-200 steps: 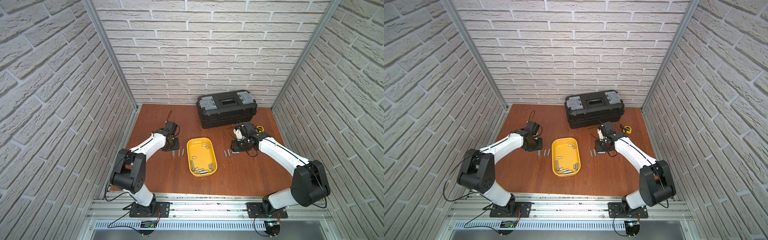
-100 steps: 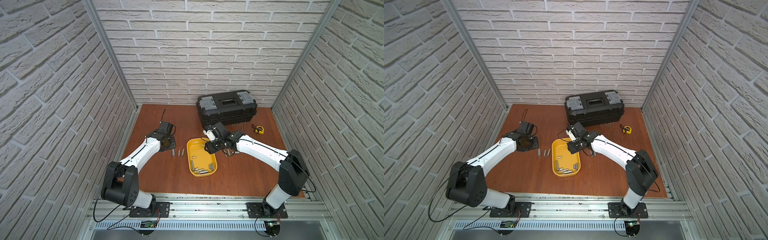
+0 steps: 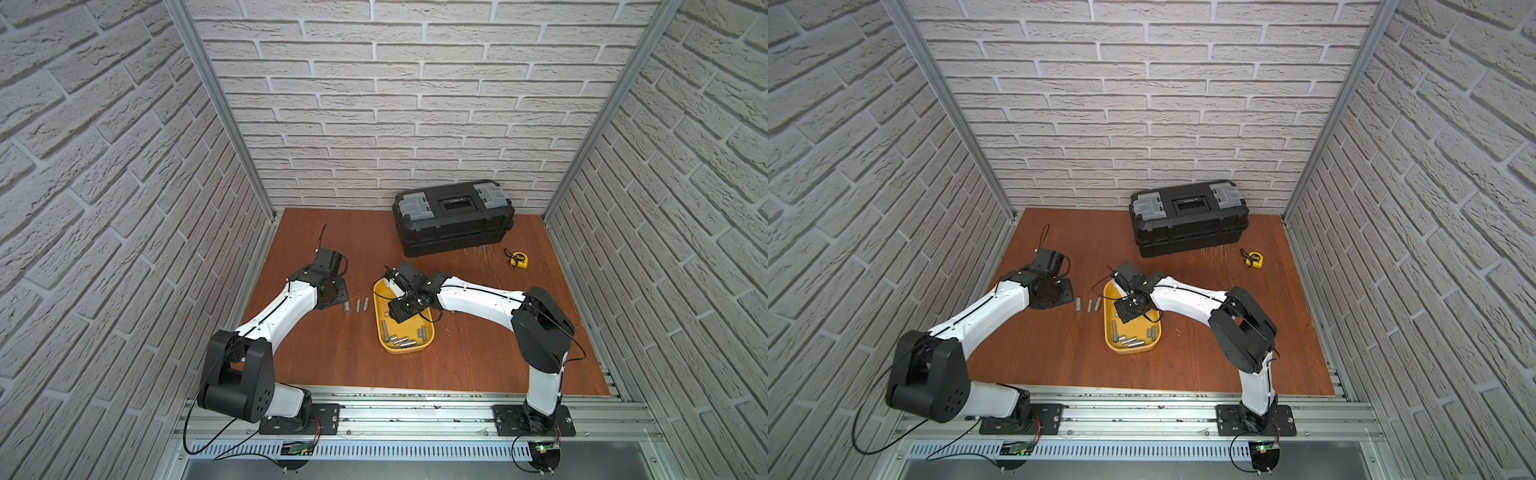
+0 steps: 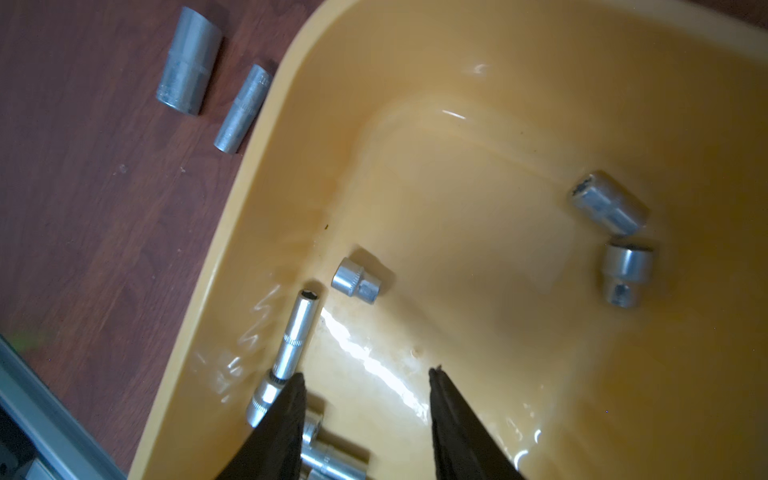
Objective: Take out the socket from the storage box
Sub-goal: Pick up the socket head from the storage box.
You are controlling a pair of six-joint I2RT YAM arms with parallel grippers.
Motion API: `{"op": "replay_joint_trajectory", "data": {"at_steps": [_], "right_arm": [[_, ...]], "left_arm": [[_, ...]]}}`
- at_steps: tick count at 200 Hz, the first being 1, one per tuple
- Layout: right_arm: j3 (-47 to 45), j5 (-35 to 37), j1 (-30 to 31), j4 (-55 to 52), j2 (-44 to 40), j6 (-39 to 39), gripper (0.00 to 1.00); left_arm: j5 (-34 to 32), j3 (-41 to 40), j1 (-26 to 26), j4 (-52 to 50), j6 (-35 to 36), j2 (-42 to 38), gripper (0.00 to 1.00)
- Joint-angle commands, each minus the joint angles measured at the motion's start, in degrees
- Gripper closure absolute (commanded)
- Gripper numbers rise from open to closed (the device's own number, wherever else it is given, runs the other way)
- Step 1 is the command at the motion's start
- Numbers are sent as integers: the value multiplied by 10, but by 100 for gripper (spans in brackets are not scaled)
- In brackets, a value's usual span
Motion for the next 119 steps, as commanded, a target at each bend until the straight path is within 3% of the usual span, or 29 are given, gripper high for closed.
{"op": "replay_joint_trajectory", "data": {"at_steps": [1, 119], "right_arm": [[24, 8, 8, 10, 16, 11, 51], [53, 6, 13, 24, 79, 39, 56]], "left_arm": [[-2, -8, 4, 11, -6, -7, 52], [13, -13, 5, 19, -3, 1, 51]]}}
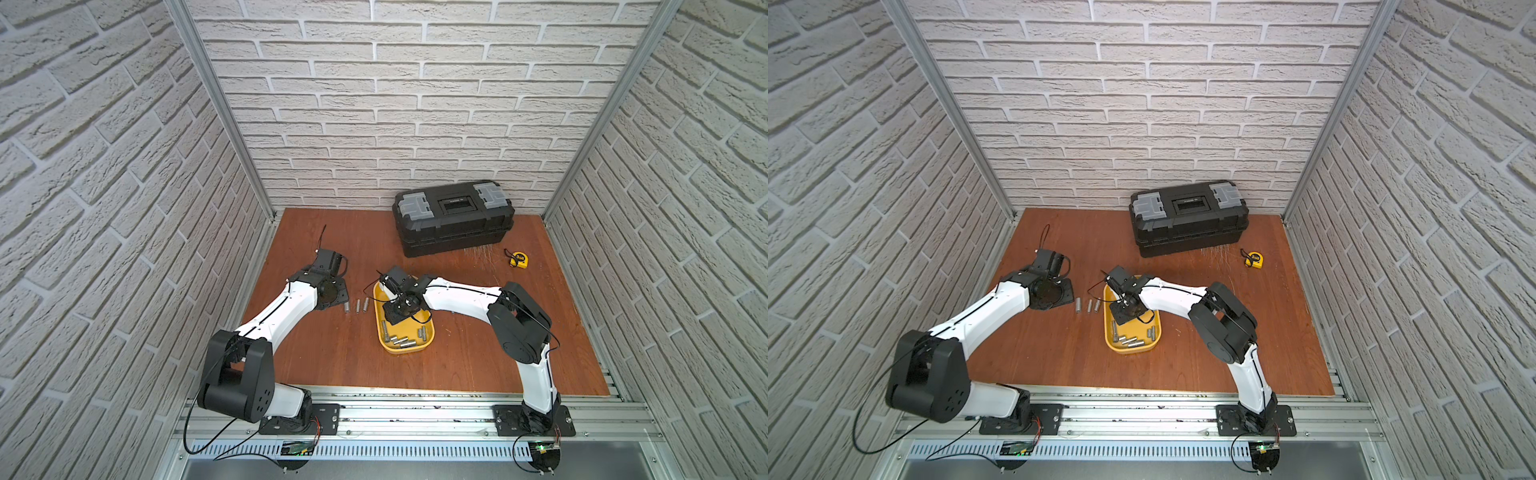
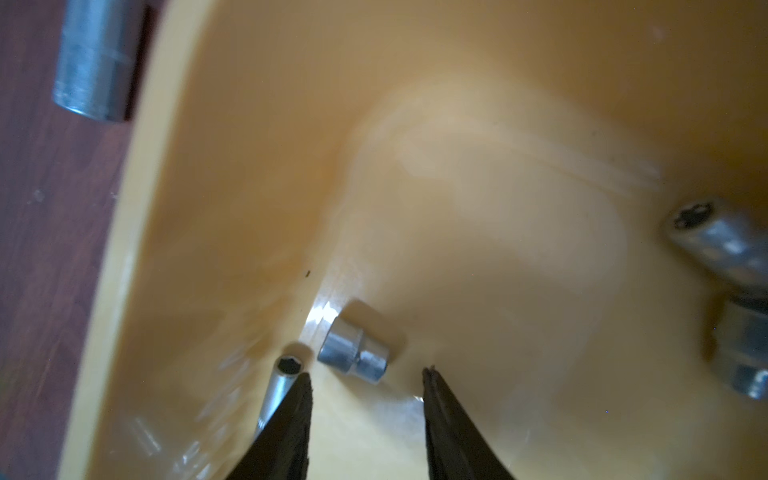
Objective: Take out the socket from the storage box
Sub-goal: Pick up the socket head from the storage box.
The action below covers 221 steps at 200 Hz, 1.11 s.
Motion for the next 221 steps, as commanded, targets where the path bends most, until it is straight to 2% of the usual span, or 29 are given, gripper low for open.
{"op": "replay_joint_trajectory", "data": {"at_steps": [1, 73, 99, 221], "right_arm": [[17, 1, 8, 17, 5, 12, 56], [23, -2, 11, 26, 20, 23, 58], [29, 17, 14, 15, 24, 18, 59], [28, 19, 15, 5, 30, 10, 71]], "left_arm": [[4, -8, 4, 8, -4, 1, 51], [4, -12, 4, 7, -2, -3, 51], [4, -11, 4, 7, -1, -2, 51], [7, -11, 4, 8, -1, 4, 50]]}}
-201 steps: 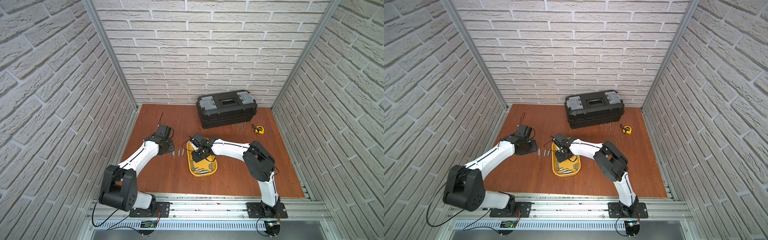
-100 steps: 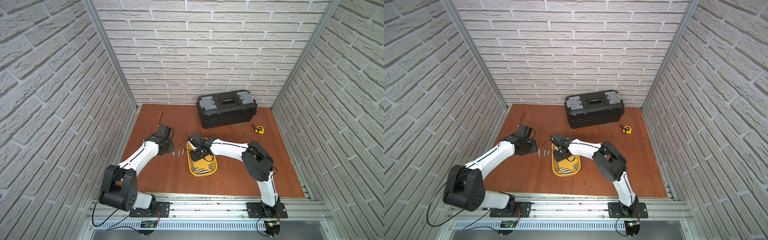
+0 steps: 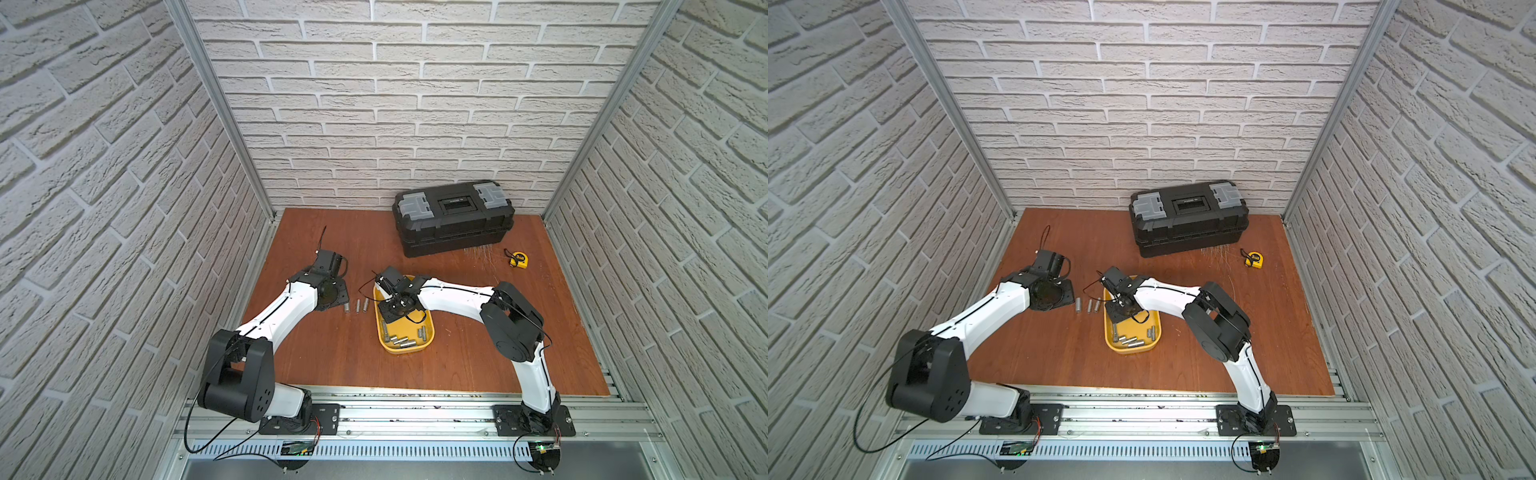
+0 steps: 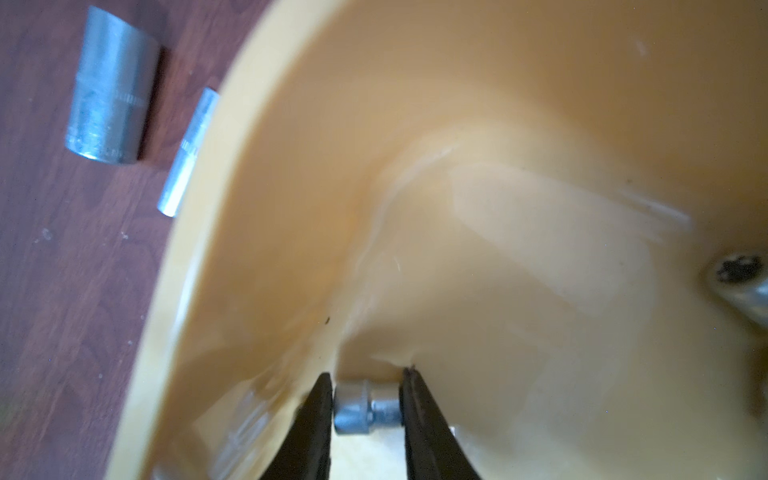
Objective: Take out the socket from the storage box
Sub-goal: Pick up the socket head from the storage box.
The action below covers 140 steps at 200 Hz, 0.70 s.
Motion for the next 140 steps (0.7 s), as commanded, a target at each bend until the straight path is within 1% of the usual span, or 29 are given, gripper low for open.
{"op": "replay_joint_trajectory", "data": {"at_steps": [1, 28, 92, 96, 140], "right_arm": [[1, 8, 6, -9, 4, -4, 71], [0, 9, 5, -14, -8, -13, 72], [0, 19, -10, -33, -69, -38, 74], [-1, 19, -12, -34, -90, -40, 74], [-38, 34, -48, -48, -177, -54, 75]], "left_arm": [[4, -7, 4, 6, -1, 3, 50], [4, -7, 4, 5, -1, 3, 50], [3, -4, 5, 1, 1, -4, 49], [3, -3, 4, 0, 2, -5, 49], [-1, 7, 4, -12, 6, -21, 49]]}}
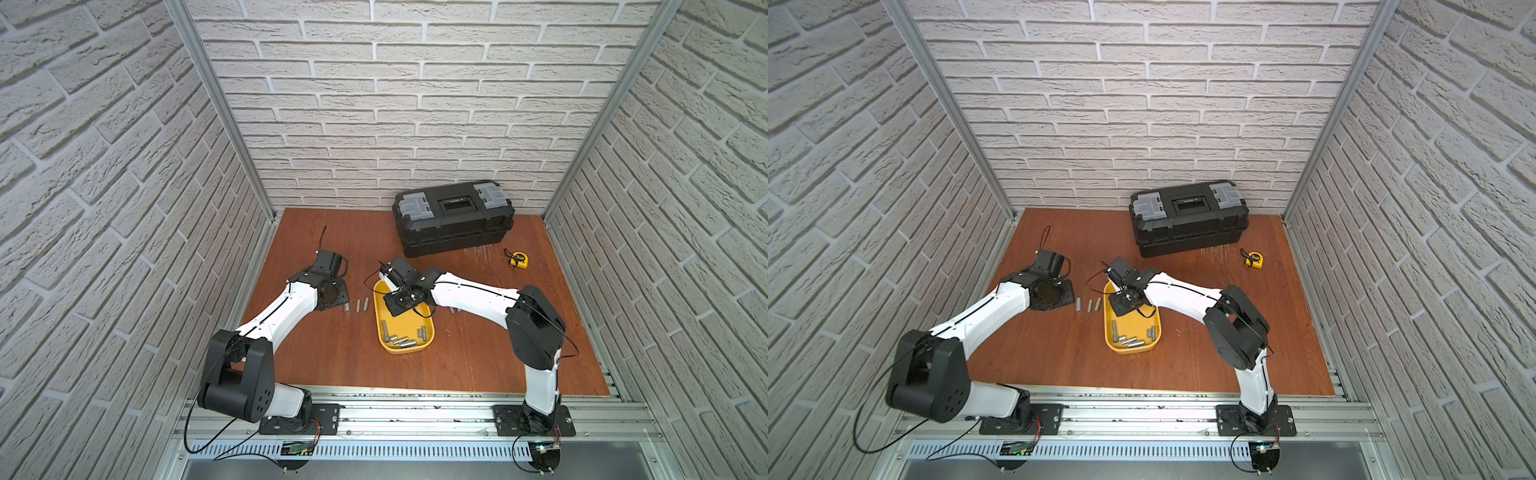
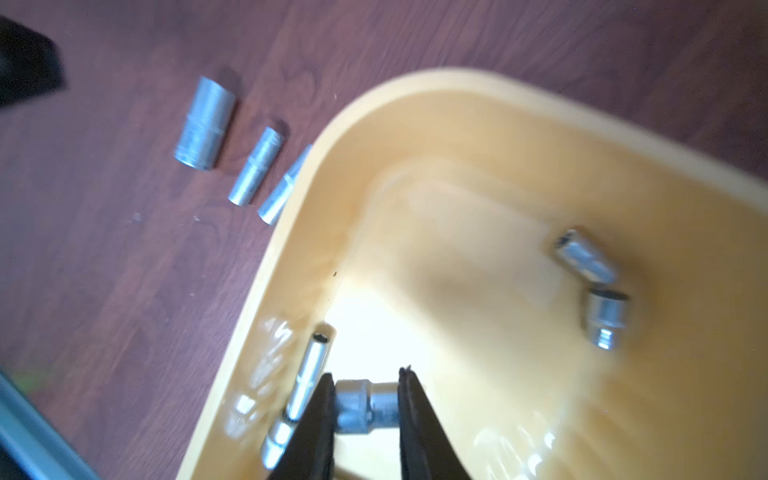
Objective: Take out the socket from the storage box
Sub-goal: Pick up the socket head from the storage box.
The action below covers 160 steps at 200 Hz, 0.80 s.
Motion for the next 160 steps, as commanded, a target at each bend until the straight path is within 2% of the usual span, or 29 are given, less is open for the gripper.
{"op": "replay_joint_trajectory", "data": {"at_steps": [1, 88, 119, 160], "right_arm": [[-23, 20, -26, -10, -68, -15, 75], [-191, 47, -177, -17, -230, -14, 76], [-217, 44, -229, -12, -231, -28, 75], [-215, 22, -280, 10, -185, -43, 76]], "left_arm": [[-1, 8, 4, -10, 6, -19, 48], [-1, 36, -17, -17, 22, -4, 48], [-2, 52, -32, -16, 27, 1, 48], [-6, 78, -62, -20, 31, 10, 47]]}}
